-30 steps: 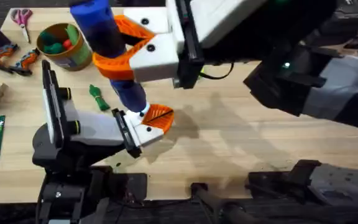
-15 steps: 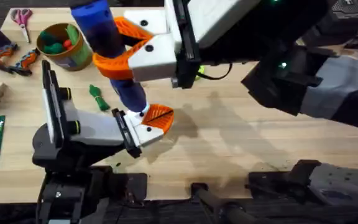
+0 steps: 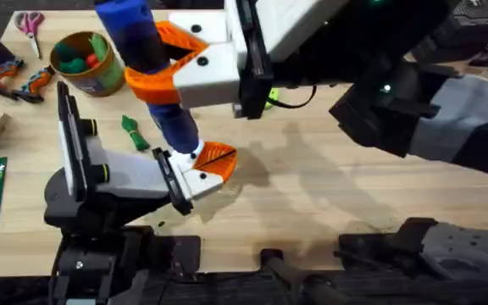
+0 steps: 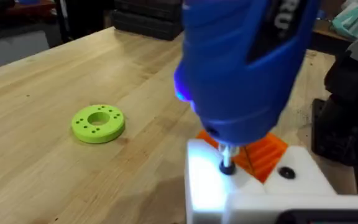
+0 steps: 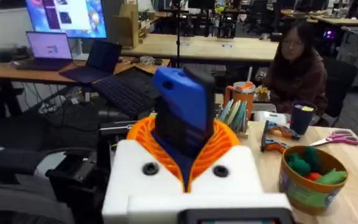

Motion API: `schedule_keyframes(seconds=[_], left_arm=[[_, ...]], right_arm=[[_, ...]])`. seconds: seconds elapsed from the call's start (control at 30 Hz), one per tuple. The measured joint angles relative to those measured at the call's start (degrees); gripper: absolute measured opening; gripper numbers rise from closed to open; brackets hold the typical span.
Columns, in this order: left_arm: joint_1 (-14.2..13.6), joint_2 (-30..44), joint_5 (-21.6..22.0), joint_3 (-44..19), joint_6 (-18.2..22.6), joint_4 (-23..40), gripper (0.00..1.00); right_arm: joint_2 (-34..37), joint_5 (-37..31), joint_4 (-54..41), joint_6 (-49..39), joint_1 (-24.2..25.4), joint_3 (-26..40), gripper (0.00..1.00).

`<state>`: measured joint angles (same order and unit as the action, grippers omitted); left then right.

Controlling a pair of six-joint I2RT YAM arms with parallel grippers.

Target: Pick up the gripper from the table and insert it into the empty holder that is missing its gripper. Then pick up a screw, insert it into the mounting hole, and use the screwdriver to tighten it. Finally, clean up the table by picking up the vegetable and placing it into the bucket.

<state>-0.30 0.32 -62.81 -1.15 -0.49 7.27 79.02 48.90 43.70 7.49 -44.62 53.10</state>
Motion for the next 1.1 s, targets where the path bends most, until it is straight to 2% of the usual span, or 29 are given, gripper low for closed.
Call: schedule_keyframes(seconds=[0.77,1.1], left_arm=[[0.00,-0.02,0.02,0.00,0.00,0.00,0.004],[0.00,0.00,0.02,0.00,0.00,0.00,0.004]], right_arm=[[-0.02,0.35,-3.50,0.14,0.00,0.70,0.026],[-0.02,0.44,-0.65,0.25,0.02,0.74,0.026]])
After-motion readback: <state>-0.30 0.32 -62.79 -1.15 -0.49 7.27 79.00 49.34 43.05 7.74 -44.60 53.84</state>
